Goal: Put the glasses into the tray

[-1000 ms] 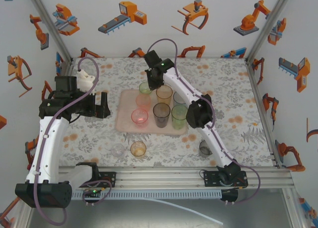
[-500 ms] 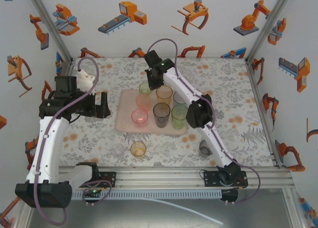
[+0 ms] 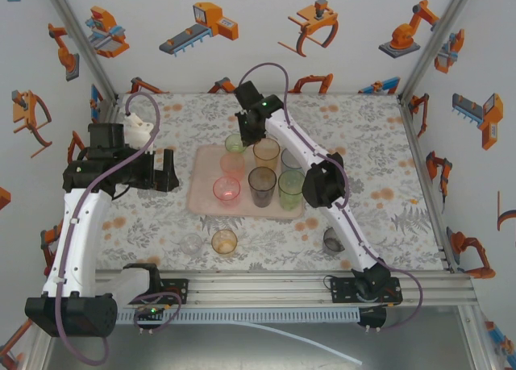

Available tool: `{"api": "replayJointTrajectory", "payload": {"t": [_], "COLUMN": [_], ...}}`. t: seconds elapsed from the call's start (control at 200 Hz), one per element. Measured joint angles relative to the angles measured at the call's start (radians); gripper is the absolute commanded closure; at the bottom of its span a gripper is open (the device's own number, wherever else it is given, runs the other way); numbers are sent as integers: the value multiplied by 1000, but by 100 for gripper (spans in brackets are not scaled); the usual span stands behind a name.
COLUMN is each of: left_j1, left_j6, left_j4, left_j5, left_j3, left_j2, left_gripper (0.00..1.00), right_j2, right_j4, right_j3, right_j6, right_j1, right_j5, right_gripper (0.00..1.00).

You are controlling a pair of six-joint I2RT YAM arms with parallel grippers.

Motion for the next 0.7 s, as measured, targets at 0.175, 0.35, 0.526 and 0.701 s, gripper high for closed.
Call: {"api": "replayJointTrajectory", "payload": {"t": [0.175, 0.35, 0.526, 0.701], "left_j1": [0, 0, 2, 5], "left_j6": [-1, -2, -2, -3], "left_j4": [0, 0, 0, 0], "left_j5": [2, 3, 3, 7], "left_j3": [0, 0, 0, 0], "left_j2": [0, 0, 0, 3], "left_gripper": [3, 3, 3, 3], "right_j2": [0, 2, 2, 3], "right_j4": [0, 0, 0, 0], "right_j3": [1, 2, 4, 5], "right_j6": [0, 5, 10, 11], "right_j1": [-1, -5, -7, -7], "right_j5": [-5, -24, -31, -35], "right_gripper": [84, 82, 80, 79]}}
